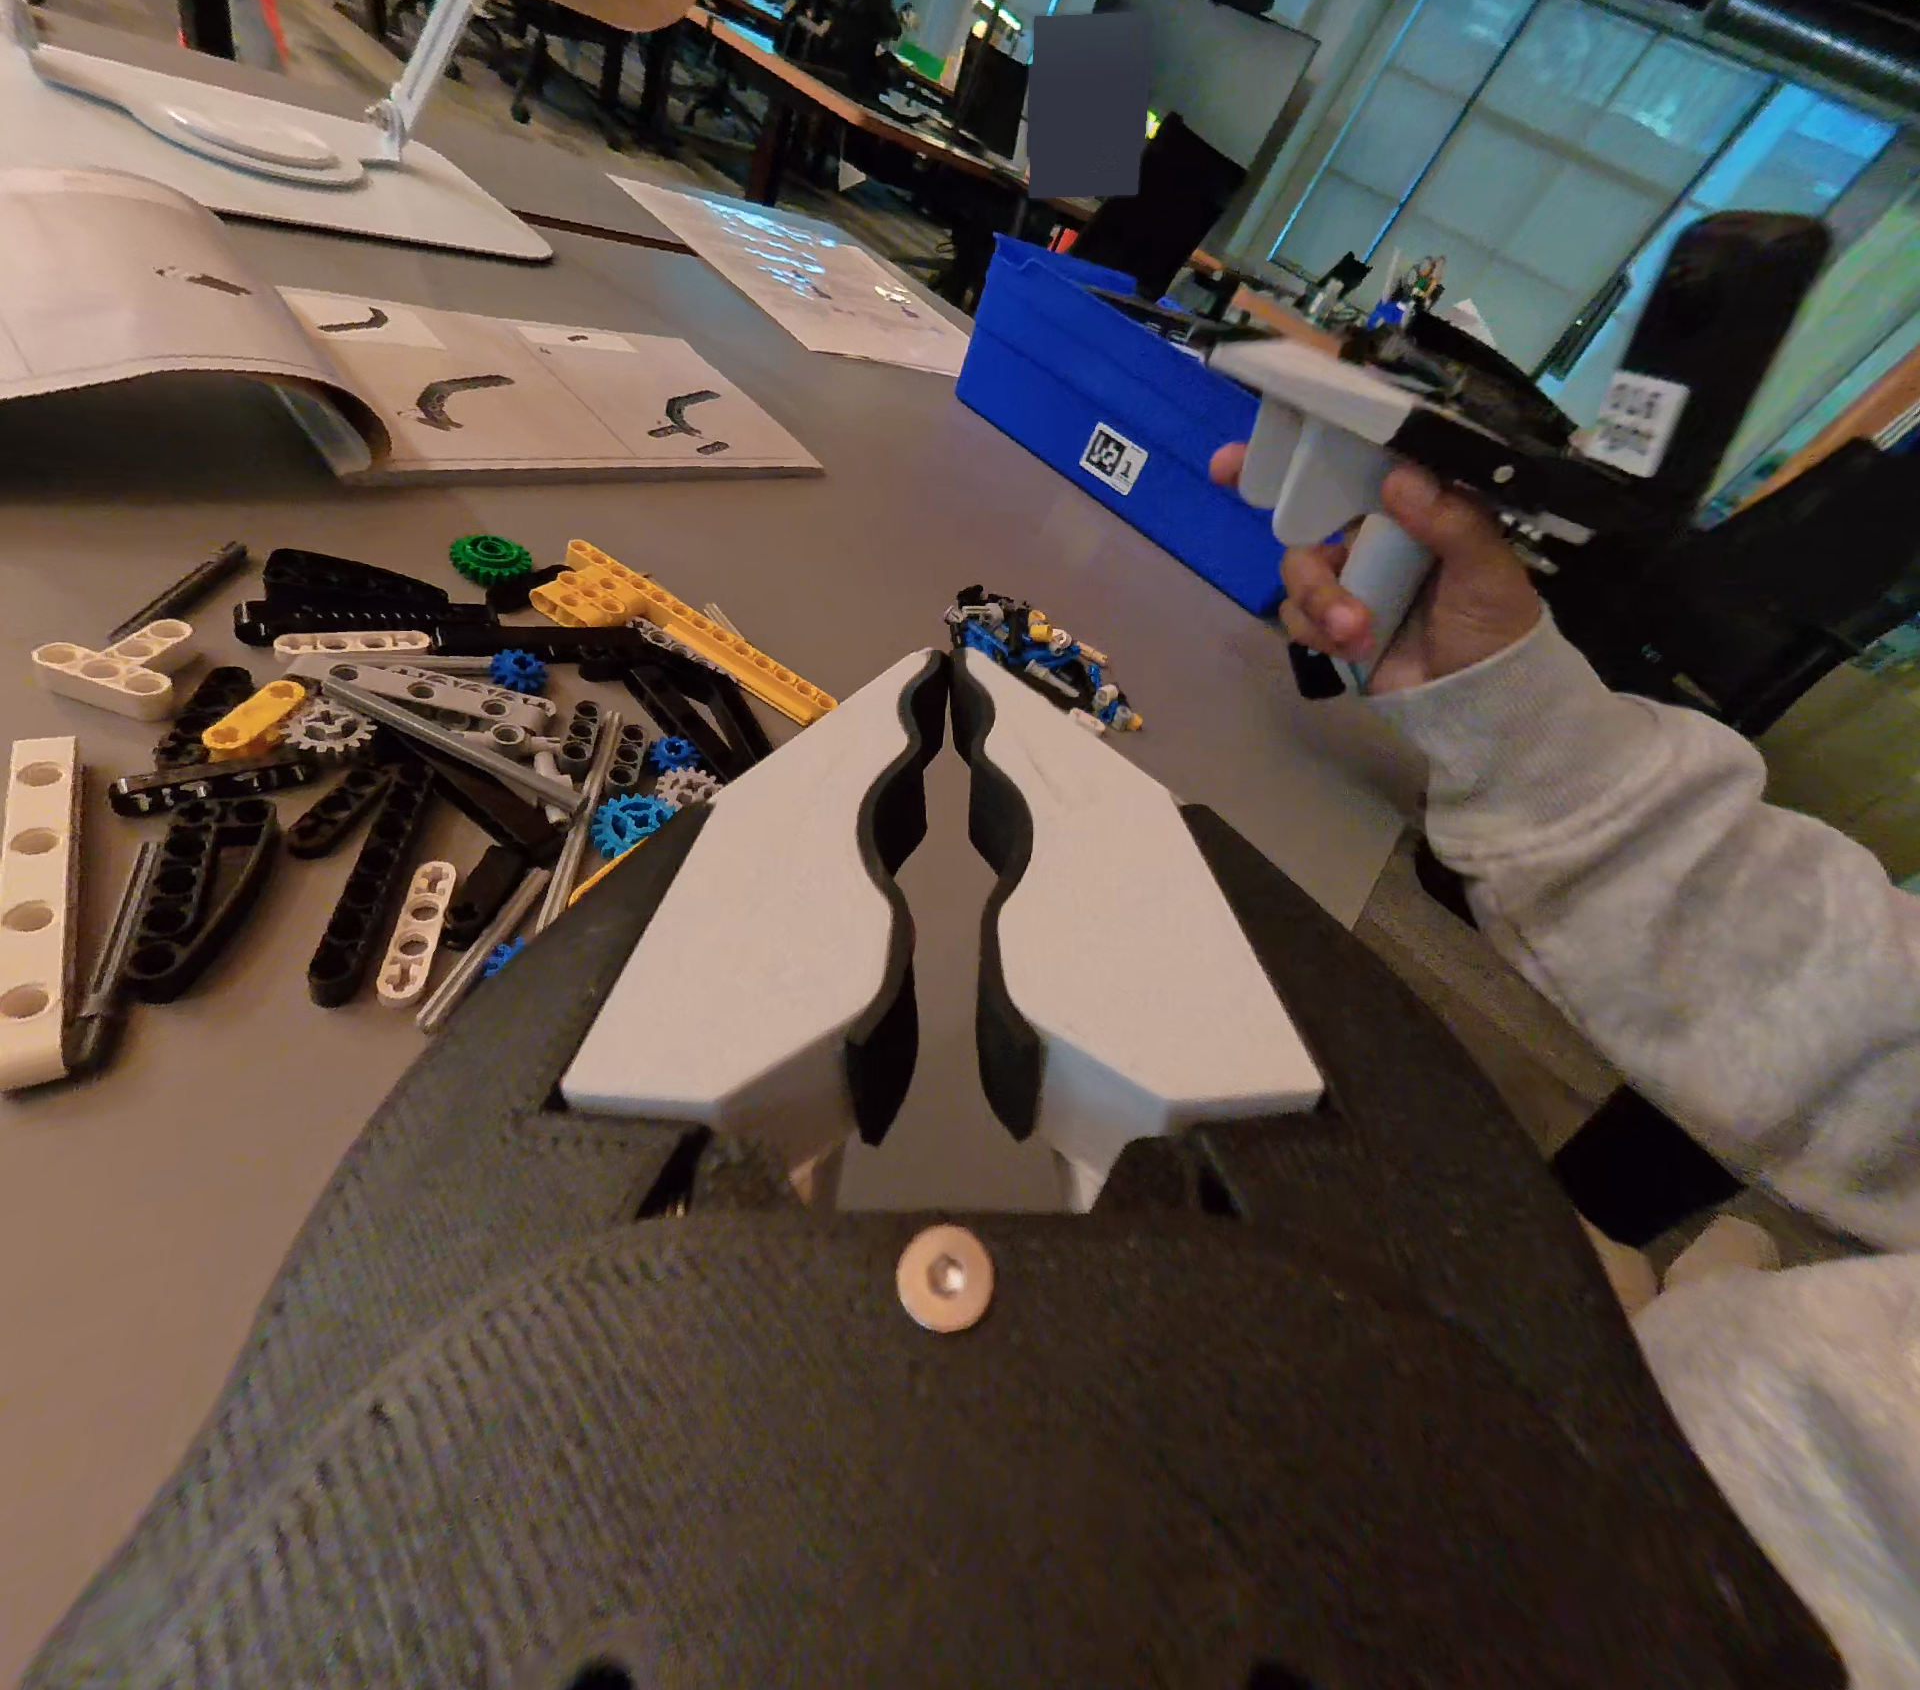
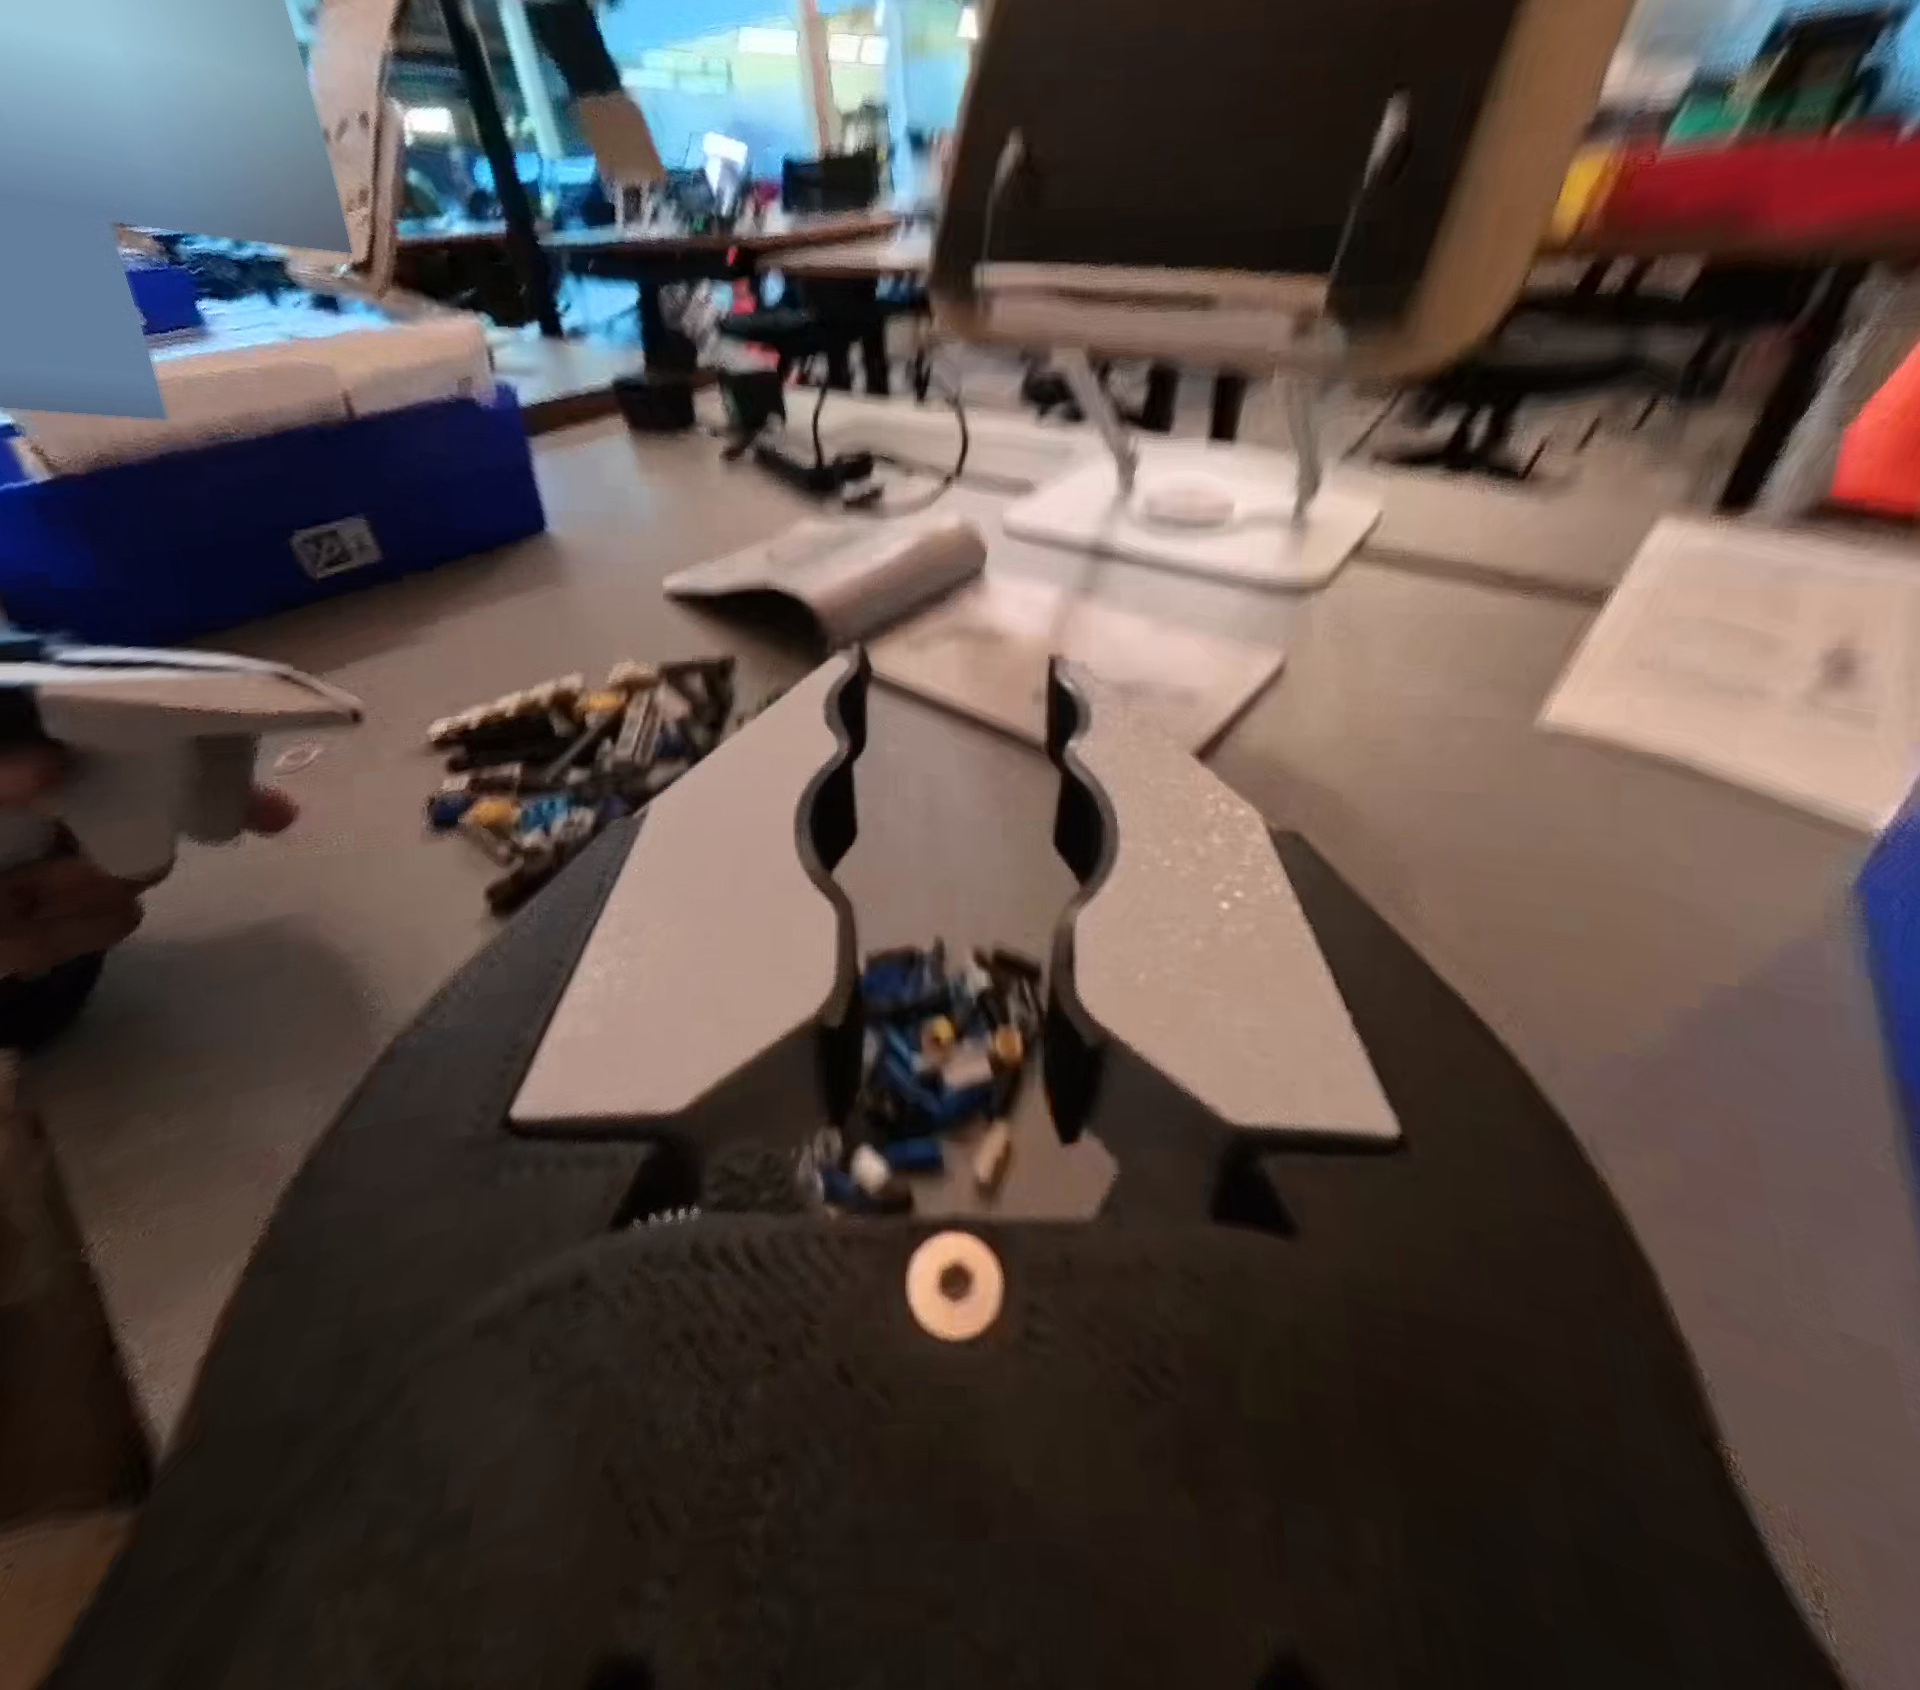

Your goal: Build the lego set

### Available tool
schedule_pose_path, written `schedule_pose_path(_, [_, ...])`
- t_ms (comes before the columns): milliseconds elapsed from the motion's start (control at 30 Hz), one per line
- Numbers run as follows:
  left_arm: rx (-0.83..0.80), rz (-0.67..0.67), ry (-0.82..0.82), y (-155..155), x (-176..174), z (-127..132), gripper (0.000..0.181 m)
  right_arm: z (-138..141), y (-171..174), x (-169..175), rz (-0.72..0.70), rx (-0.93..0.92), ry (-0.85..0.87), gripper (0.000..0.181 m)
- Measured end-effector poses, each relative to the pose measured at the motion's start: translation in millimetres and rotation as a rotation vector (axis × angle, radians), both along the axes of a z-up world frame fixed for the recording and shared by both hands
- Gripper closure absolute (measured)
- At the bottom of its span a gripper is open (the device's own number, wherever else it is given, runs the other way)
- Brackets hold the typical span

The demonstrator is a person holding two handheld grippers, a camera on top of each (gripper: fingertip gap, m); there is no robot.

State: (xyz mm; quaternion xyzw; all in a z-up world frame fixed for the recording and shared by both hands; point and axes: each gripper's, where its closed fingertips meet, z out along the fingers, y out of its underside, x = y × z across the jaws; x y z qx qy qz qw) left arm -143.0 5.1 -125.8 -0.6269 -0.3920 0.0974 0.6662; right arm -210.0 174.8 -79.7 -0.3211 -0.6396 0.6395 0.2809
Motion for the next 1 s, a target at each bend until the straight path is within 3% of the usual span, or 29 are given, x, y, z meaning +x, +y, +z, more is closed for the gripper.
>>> schedule_pose_path(67, [0.002,-0.002,-0.011,1.1,-2.3,-1.2,0.181,-27.4,11.4,-6.4,0.054,0.006,-0.175,0.141])
schedule_pose_path(133, [-0.015,-0.005,-0.025,3.4,-3.9,-4.1,0.181,-52.8,12.2,-7.3,0.107,0.04,-0.302,0.147])
schedule_pose_path(267, [-0.031,-0.007,-0.034,5.2,-4.5,-6.5,0.181,-92.4,18.2,-8.0,0.113,0.173,-0.424,0.151])
schedule_pose_path(500, [-0.02,-0.012,-0.058,4.7,-5.9,-8.5,0.181,-102.3,14.4,0.9,0.194,0.223,-0.469,0.167])
schedule_pose_path(700, [-0.006,-0.024,-0.079,4.8,-6.6,-10.0,0.181,-119.2,4.6,8.3,0.234,0.349,-0.5,0.165])
schedule_pose_path(1000, [0.007,-0.028,-0.1,4.1,-7.9,-11.6,0.181,-126.9,2.8,9.5,0.243,0.383,-0.534,0.161])
